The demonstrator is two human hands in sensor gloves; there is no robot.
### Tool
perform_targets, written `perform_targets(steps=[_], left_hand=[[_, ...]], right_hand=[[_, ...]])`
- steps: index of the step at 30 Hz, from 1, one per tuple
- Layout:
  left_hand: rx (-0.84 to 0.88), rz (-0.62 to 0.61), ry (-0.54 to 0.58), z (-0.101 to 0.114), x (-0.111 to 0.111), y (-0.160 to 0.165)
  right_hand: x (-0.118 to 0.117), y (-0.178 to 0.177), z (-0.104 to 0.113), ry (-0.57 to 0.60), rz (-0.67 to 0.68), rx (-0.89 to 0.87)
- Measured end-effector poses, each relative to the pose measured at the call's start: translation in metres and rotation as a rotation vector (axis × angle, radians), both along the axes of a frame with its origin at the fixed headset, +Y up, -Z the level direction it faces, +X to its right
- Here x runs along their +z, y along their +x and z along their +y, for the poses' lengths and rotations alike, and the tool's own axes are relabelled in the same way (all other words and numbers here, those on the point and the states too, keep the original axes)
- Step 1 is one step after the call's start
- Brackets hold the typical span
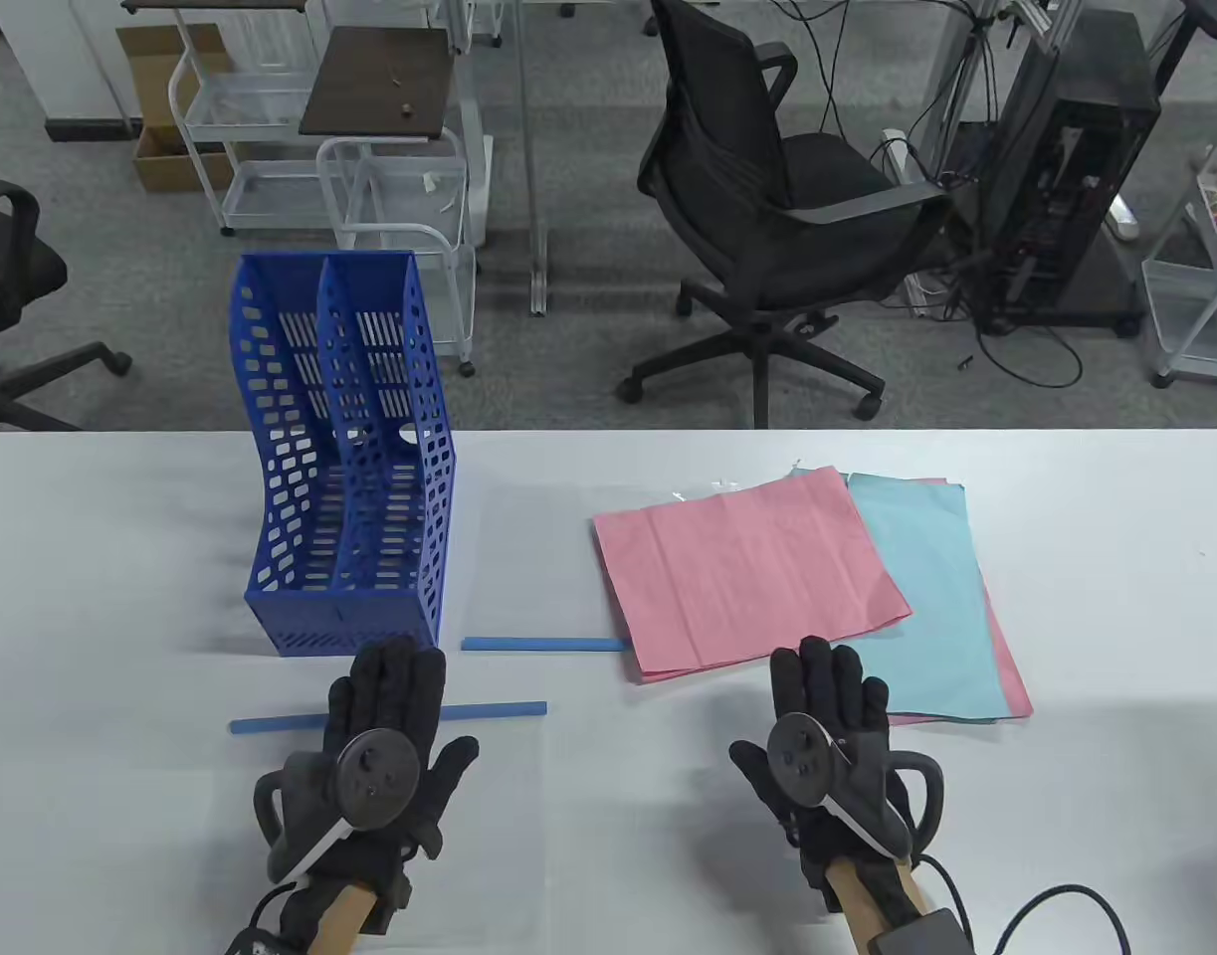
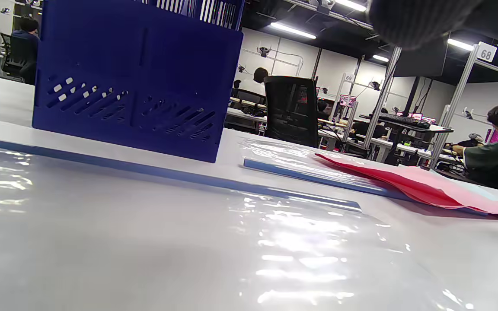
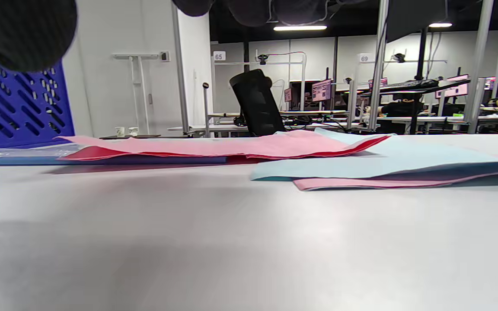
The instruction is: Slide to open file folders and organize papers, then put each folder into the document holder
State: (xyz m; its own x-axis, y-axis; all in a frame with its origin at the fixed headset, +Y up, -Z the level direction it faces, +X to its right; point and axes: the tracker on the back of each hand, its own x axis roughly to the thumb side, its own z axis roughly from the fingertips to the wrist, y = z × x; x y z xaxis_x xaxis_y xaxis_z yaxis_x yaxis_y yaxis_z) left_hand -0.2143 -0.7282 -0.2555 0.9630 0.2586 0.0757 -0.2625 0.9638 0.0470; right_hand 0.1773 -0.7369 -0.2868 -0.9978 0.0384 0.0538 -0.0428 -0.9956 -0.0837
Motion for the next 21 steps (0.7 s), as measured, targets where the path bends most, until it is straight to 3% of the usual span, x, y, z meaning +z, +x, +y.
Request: perform_targets(steps=[7, 14, 21], left_hand=[[-0.014, 0.026, -0.026, -0.004, -0.003, -0.004], [-0.041, 0.11, 0.035, -0.008, -0.007, -0.013], [-0.088, 0.138, -0.006, -0.016, -0.017, -0.017]], right_hand=[[0.005, -0.013, -0.003, -0.019, 0.043, 0.01], [0.005, -0.02, -0.006, -0.045, 0.06, 0.027], [0.004, -0.018, -0.007, -0.063, 0.06, 0.027]])
